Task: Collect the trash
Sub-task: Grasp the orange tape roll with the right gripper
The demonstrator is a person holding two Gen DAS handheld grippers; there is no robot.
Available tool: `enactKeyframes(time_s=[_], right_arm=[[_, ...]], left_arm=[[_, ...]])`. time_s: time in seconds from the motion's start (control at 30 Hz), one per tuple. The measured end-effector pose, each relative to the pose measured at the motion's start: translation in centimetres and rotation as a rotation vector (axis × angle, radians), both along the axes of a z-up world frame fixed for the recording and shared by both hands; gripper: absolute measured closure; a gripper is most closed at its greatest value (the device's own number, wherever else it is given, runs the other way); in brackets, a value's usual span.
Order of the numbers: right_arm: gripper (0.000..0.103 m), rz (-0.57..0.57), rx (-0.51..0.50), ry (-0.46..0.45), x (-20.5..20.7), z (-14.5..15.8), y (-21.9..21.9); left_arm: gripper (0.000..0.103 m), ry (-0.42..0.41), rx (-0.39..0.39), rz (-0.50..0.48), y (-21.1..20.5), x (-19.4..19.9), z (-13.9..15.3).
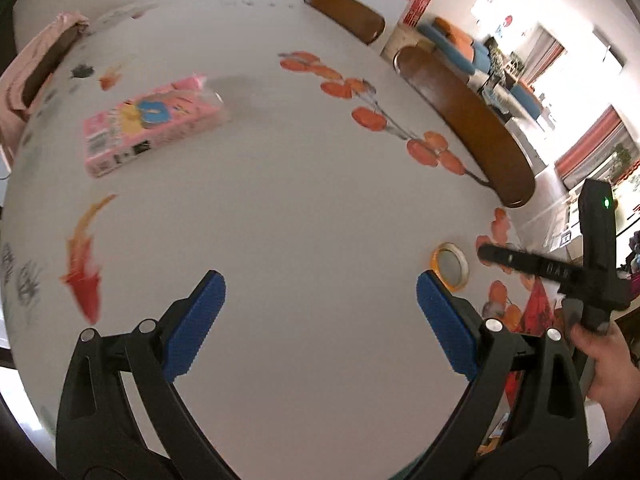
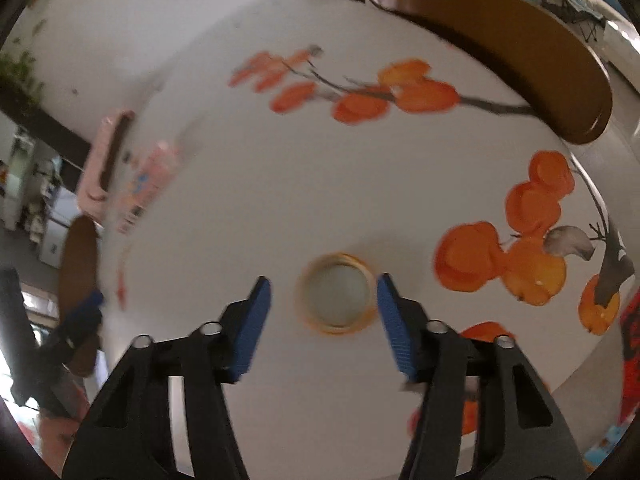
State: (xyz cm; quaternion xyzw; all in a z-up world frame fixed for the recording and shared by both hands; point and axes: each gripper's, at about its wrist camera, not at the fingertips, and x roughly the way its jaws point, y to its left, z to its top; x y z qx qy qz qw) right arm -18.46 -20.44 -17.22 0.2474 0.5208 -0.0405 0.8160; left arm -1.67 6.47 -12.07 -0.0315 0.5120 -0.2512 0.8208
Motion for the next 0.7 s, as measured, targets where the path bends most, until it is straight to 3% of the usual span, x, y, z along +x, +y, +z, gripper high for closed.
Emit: enactKeyframes(time_s=[0.1,0.3,0.4,0.43,0.7], right_arm=[[0.065,-0.002,0.008,0.030,0.4,-1.3,-0.2],[0.074,-0.020,-0.045,0.053,0.7,-2.7,0.2],[0.095,-0.048,-0.066,0.060,0.3,-2.8,0.0],[0.098,-0.048,-0.079,0.059,0.3,-2.9,0.1],[0.099,-0.031,-0.053,0.031,0.9,-1.9,0.9]], left_arm=[[0.009,0.020,0.009,-0.003,-0.5,0.7,-0.3],[0.009,0.018,0.037,-0.027,-0.1,2.2,-0.5],[0.009,0.017,0.039,-0.035,0.2,2.7,-0.5],[0.009,0.013,0.037,-0.037,0.3,2.9,-0.5],[0.009,0.010,0.036,-0.025,1.4,3.6,-1.0]])
